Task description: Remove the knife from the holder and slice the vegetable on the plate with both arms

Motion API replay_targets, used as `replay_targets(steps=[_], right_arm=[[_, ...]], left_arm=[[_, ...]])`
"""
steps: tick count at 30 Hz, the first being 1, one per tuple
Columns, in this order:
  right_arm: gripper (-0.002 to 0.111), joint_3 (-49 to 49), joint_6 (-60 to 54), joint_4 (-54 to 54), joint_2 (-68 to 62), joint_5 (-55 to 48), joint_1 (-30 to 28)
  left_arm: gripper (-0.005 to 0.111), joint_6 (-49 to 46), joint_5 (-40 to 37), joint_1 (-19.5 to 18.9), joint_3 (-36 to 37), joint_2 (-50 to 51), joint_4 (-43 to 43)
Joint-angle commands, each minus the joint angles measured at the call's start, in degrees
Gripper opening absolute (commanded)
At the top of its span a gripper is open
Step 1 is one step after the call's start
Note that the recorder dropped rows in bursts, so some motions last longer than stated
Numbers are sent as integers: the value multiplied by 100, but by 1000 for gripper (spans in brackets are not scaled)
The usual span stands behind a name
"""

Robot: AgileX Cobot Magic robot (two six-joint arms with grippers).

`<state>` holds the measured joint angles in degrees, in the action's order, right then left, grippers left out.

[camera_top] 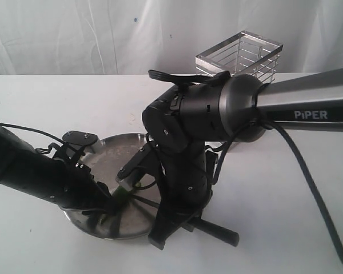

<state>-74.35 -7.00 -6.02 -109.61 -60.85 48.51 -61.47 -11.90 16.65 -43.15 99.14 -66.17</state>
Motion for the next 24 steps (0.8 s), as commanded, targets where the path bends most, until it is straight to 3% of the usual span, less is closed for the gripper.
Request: replay_targets(steps=[1, 13, 24], right_arm=[[3, -35, -68, 198, 6, 386, -14], [3, -47, -68, 222, -137, 742, 8], [3, -1107, -202, -167, -872, -213, 8]], left_arm=[[46, 21, 3, 5, 3, 35, -43], [46, 21, -59, 5, 3, 35, -43], [46, 21, -172, 5, 3, 35, -105]])
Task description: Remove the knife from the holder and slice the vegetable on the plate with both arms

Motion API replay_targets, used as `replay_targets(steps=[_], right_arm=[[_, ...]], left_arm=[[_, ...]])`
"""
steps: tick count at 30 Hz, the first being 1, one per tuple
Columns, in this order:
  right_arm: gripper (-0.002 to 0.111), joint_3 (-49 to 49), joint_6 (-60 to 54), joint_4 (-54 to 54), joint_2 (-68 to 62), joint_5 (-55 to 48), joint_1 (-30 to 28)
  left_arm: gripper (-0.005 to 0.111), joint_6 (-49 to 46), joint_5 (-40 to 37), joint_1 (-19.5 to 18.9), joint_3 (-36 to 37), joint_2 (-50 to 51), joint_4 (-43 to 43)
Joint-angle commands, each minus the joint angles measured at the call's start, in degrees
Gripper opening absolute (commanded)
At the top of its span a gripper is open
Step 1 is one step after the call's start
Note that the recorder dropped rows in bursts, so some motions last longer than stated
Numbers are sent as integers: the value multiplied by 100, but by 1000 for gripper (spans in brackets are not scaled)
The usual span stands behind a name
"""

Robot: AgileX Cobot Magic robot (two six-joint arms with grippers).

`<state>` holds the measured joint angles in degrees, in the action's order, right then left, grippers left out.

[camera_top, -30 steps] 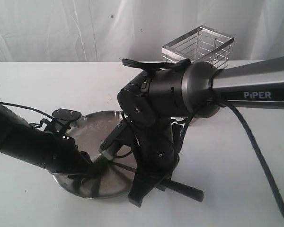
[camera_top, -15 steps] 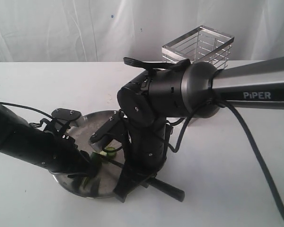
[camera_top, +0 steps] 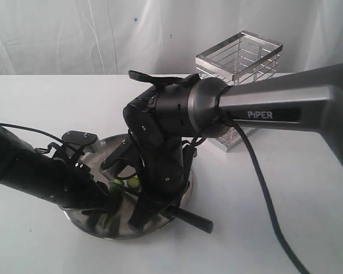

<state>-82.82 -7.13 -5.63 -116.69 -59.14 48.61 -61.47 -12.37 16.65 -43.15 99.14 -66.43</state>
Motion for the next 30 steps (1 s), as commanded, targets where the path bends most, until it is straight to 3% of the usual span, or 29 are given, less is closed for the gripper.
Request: replay_targets(steps=[1, 8, 18, 30], right_arm=[[3, -326, -190, -194, -212, -440, -2], [3, -474, -319, -268, -328, -817, 70], [3, -474, 297, -1524, -328, -1000, 70], [3, -535, 285, -877, -173, -968, 70]], left_arm=[[46, 21, -125, 5, 3, 35, -79], [46, 21, -125, 5, 3, 35, -79], [46, 21, -125, 5, 3, 35, -79], [46, 21, -76, 5, 3, 9, -79]])
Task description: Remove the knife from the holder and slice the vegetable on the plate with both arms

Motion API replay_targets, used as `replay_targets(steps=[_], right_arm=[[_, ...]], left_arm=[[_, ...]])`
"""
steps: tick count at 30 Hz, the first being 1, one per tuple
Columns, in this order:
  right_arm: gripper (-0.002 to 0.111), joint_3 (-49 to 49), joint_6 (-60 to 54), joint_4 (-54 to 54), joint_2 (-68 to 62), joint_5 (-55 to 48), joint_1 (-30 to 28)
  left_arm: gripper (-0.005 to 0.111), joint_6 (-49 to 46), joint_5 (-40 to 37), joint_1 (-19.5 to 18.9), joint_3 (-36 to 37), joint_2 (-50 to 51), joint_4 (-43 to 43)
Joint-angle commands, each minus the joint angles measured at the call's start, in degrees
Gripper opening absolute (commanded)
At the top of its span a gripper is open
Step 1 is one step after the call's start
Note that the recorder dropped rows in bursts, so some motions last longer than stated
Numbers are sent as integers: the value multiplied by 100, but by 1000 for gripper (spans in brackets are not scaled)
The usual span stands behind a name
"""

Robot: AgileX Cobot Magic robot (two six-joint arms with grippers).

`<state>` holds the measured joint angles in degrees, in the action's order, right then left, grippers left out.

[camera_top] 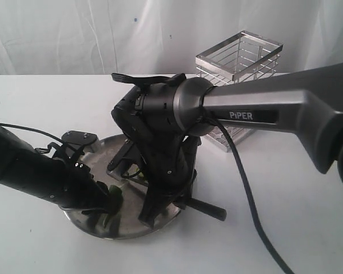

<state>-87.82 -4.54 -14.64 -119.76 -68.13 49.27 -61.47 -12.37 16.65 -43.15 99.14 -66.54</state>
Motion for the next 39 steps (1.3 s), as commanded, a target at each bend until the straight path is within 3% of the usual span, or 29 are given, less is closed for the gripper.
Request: replay_targets(steps=[1, 13, 34, 39], right_arm=[[3, -36, 50, -13, 133, -183, 3], [3, -25, 236, -284, 239, -183, -8], [3, 49, 363, -32, 683, -183, -9], [3, 245, 675, 48, 684, 422, -119]], left_arm=[[46, 21, -76, 5, 3, -28, -69], [46, 22, 81, 5, -1, -1177, 272], [46, 22, 501, 5, -1, -1245, 272], [46, 171, 376, 5, 60, -1247, 256]])
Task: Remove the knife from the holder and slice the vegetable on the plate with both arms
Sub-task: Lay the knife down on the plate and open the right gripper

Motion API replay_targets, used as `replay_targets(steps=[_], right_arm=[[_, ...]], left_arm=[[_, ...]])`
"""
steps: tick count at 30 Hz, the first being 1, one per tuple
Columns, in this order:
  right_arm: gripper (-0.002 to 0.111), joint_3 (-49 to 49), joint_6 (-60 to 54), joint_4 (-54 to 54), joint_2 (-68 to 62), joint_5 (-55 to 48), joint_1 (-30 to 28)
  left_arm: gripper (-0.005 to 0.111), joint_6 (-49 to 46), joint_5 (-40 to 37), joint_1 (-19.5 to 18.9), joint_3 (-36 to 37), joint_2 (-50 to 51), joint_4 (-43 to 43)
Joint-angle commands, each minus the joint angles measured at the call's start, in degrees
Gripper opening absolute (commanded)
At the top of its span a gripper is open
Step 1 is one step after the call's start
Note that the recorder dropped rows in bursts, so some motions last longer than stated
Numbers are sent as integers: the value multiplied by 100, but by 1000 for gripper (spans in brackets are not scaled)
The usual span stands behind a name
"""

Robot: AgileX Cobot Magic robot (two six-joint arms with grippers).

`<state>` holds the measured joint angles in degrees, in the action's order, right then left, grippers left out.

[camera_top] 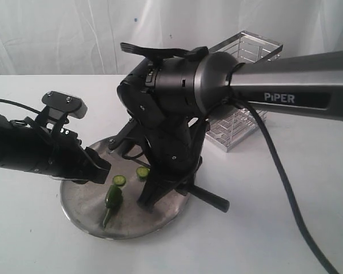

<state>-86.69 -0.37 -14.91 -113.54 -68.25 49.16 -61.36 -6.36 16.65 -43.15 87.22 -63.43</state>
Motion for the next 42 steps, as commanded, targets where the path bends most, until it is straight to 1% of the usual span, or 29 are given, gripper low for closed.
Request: replay_targets(steps=[1, 5, 8, 14, 17, 19, 24, 25, 26, 27, 28, 29, 31, 32, 35, 39, 41, 42], right_arm=[[3, 161, 338, 128, 52, 621, -160], [3, 171, 469, 726, -14, 1340, -482], [3, 185, 375, 1730, -34, 1856, -858], [3, 209, -925, 4148, -259, 2052, -1513], [3, 209, -1680, 5198, -401, 2097, -1604], [3, 209, -2011, 5641, -505, 2097, -1604], [3, 209, -2049, 5888, -789, 2177, -1604], [6, 209, -2049, 5935, -830, 2257, -1604], [9, 209, -2049, 5938, -830, 2320, -1604], [17, 209, -2049, 5976, -830, 2388, -1604], [21, 209, -2049, 5974, -830, 2429, -1604], [31, 209, -2049, 5974, -830, 2470, -1604], [41, 209, -2049, 5974, -830, 2487, -1604], [42, 209, -2049, 5974, -830, 2487, -1604], [42, 209, -2154, 5929, -707, 2462, -1604], [41, 291, -2401, 5663, -28, 2349, -1604], [36, 629, -2401, 5648, 439, 2671, -1604], [31, 839, -2401, 5639, 673, 2888, -1604]], left_arm=[[46, 159, -264, 5, 60, -55, -54], [46, 268, -393, 5, 60, -55, -54], [46, 268, -393, 5, 60, -55, -54], [46, 268, -338, 5, 60, -55, -42], [46, 268, -338, 5, 60, -55, -42], [46, 268, -338, 5, 60, -55, -42], [46, 268, -419, 5, 60, -55, -42], [46, 268, -419, 5, 60, -55, -42], [46, 268, -419, 5, 60, -55, -42], [46, 268, -419, 5, 60, -55, -42], [46, 268, -419, 5, 60, -55, -42], [46, 268, -430, 5, 60, -55, -42], [46, 268, -430, 5, 60, -55, -42], [46, 268, -430, 5, 60, -55, -42], [46, 283, -430, 5, 60, -115, -42], [46, 302, -439, 5, 60, -756, 117], [44, 519, -455, 5, 132, -1153, 212], [41, 624, -455, 5, 185, -1363, 227]])
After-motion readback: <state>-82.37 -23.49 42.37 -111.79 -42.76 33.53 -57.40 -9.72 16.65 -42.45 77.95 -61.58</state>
